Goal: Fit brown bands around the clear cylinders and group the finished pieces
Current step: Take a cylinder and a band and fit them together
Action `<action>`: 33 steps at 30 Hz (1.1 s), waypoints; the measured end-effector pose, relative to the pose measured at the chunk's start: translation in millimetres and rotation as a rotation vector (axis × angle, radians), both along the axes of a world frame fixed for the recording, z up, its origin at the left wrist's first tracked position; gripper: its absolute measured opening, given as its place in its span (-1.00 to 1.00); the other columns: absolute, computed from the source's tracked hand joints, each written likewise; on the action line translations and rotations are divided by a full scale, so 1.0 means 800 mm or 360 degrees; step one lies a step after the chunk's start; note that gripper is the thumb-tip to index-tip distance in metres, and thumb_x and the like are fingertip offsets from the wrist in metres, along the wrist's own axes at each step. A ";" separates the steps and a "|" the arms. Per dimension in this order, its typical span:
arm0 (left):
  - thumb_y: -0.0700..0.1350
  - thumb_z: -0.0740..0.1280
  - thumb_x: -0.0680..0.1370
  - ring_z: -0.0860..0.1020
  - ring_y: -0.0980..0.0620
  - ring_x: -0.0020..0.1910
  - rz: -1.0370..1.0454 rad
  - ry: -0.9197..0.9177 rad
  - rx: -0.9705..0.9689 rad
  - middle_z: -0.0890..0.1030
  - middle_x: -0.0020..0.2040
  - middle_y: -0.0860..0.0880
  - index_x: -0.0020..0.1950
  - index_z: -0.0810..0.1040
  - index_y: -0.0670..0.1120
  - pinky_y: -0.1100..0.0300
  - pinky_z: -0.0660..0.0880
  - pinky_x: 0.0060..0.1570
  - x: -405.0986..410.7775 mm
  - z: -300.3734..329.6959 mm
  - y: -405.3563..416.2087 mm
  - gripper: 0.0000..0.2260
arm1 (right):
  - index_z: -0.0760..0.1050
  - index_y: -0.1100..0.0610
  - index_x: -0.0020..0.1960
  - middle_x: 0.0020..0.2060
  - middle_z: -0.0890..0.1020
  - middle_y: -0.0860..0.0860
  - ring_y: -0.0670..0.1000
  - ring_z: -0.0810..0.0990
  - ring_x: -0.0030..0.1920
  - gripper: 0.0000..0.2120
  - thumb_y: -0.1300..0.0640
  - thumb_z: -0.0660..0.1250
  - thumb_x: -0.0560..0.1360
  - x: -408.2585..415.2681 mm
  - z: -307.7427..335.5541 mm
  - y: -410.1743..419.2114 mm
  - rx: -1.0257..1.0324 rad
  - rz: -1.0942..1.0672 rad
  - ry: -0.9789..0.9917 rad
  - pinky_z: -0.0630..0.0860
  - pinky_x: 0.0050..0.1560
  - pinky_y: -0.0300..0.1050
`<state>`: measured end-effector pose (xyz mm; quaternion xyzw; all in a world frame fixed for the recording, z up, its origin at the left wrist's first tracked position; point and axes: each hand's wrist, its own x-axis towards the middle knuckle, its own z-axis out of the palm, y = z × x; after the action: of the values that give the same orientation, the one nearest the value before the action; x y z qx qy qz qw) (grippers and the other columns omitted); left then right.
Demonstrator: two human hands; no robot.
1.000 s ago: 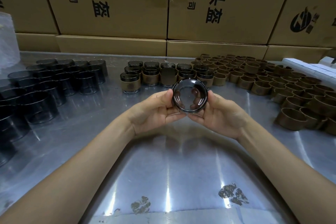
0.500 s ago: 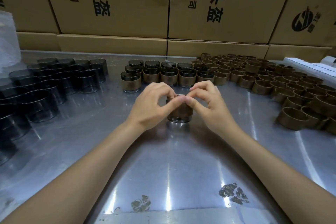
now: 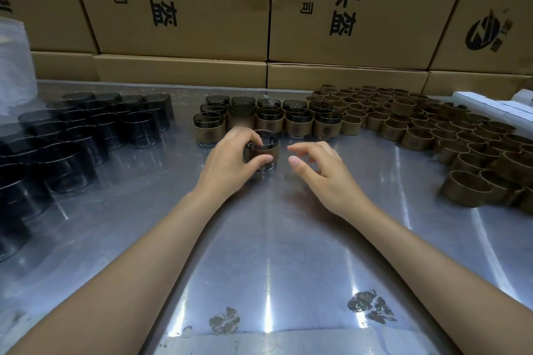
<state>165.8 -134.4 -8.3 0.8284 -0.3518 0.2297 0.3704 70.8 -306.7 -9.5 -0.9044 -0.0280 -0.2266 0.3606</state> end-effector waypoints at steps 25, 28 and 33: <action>-0.13 0.32 0.57 0.37 -0.07 0.30 0.0440 0.0090 0.0074 0.48 0.18 -0.10 0.22 0.53 -0.16 -0.07 -0.07 0.48 0.063 -0.003 -0.006 -0.76 | 0.21 0.05 0.43 0.13 0.38 -0.14 -0.11 0.26 0.28 -0.47 -0.15 0.21 0.56 0.012 -0.013 -0.005 0.0086 -0.0116 0.0219 0.20 0.16 -0.22; -0.10 0.33 0.57 0.38 -0.07 0.29 0.0474 0.0045 0.0104 0.50 0.19 -0.09 0.23 0.54 -0.12 -0.07 0.00 0.47 0.063 -0.002 -0.005 -0.75 | 0.22 0.05 0.43 0.13 0.38 -0.14 -0.10 0.26 0.29 -0.47 -0.15 0.21 0.55 0.012 -0.013 -0.005 0.0079 -0.0123 0.0220 0.21 0.17 -0.21; -0.07 0.32 0.57 0.36 -0.07 0.31 0.0503 -0.0022 0.0180 0.52 0.21 -0.07 0.28 0.54 -0.06 -0.12 0.15 0.41 0.065 -0.002 -0.004 -0.71 | 0.22 0.04 0.42 0.13 0.39 -0.14 -0.10 0.27 0.28 -0.48 -0.16 0.21 0.55 0.014 -0.015 -0.005 0.0066 -0.0127 0.0218 0.22 0.16 -0.19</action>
<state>218.1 -137.7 -9.7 0.8914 -0.2321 0.2706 0.2799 81.7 -311.1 -21.2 -0.9105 0.0375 -0.1789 0.3709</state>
